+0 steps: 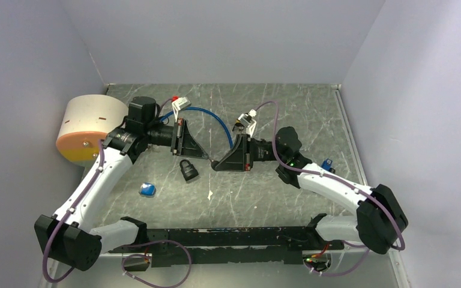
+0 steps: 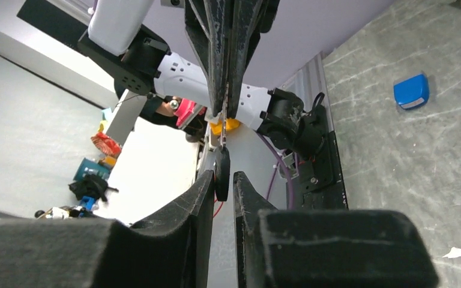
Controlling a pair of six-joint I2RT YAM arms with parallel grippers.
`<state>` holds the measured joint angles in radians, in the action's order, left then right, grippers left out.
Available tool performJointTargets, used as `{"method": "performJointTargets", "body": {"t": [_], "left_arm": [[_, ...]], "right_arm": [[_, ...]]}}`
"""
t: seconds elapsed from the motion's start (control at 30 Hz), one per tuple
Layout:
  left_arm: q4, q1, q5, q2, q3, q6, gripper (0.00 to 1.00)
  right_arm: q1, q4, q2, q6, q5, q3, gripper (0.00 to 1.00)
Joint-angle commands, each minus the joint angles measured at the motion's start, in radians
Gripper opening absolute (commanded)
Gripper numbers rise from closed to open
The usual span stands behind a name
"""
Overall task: Unlock with the key
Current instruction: Adjust the key.
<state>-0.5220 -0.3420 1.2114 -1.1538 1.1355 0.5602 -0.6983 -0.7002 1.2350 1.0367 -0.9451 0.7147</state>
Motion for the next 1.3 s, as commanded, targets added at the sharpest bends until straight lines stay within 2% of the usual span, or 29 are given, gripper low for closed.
{"method": "performJointTargets", "body": {"t": [0.0,0.2,0.33,0.4,0.43,0.57,0.67,0.7,0.77,0.8,0.83,0.87,0.9,0.97,1.07,1.17,1.27], "left_arm": [[0.021,-0.002,0.039,-0.001,0.05,-0.027,0.02],[0.012,-0.002,0.039,0.003,0.049,-0.034,0.03],[0.018,-0.002,0.044,0.003,0.039,-0.034,0.02],[0.02,-0.002,0.044,0.004,0.035,-0.035,0.02],[0.02,-0.002,0.045,0.004,0.035,-0.036,0.02],[0.017,-0.002,0.025,0.0,0.042,-0.031,0.03],[0.02,-0.002,-0.015,-0.003,0.057,-0.01,0.04],[0.014,-0.002,-0.044,-0.004,0.064,-0.002,0.13],[-0.039,-0.002,-0.154,-0.006,0.092,-0.001,0.37],[-0.076,0.0,-0.244,-0.005,0.108,0.004,0.51],[-0.115,0.0,-0.334,-0.001,0.117,0.016,0.75],[-0.152,0.0,-0.466,0.008,0.12,0.035,0.91],[-0.178,0.0,-0.581,0.016,0.116,0.056,0.94],[-0.25,0.001,-0.805,0.03,0.103,0.107,0.95],[-0.362,-0.002,-1.034,0.013,0.09,0.162,0.95],[-0.432,-0.003,-1.148,-0.044,0.066,0.202,0.95],[-0.414,-0.005,-1.209,-0.117,0.023,0.215,0.95]], "right_arm": [[-0.007,-0.039,0.011,0.019,-0.047,0.044,0.2],[-0.006,-0.157,0.044,0.105,-0.03,0.029,0.14],[-0.007,-0.245,0.066,0.162,-0.031,0.016,0.22],[-0.007,-0.257,0.072,0.167,-0.032,0.017,0.22],[-0.006,-0.261,0.073,0.167,-0.033,0.018,0.21],[-0.008,-0.261,0.075,0.166,-0.042,0.02,0.01],[-0.009,-0.263,0.07,0.166,-0.039,0.008,0.0],[-0.009,-0.255,0.066,0.161,-0.033,0.003,0.0],[-0.009,-0.219,0.056,0.137,-0.007,-0.003,0.0],[-0.009,-0.189,0.047,0.121,0.018,-0.01,0.0],[-0.009,-0.16,0.038,0.098,0.049,-0.022,0.0],[-0.011,-0.125,0.029,0.078,0.087,-0.038,0.0],[-0.01,-0.1,0.023,0.065,0.13,-0.057,0.0],[-0.015,-0.087,0.017,0.062,0.224,-0.109,0.0],[-0.025,-0.11,0.009,0.099,0.359,-0.205,0.0],[-0.06,-0.065,0.009,0.085,0.466,-0.254,0.0],[-0.094,-0.048,0.023,0.078,0.516,-0.285,0.0]]}}
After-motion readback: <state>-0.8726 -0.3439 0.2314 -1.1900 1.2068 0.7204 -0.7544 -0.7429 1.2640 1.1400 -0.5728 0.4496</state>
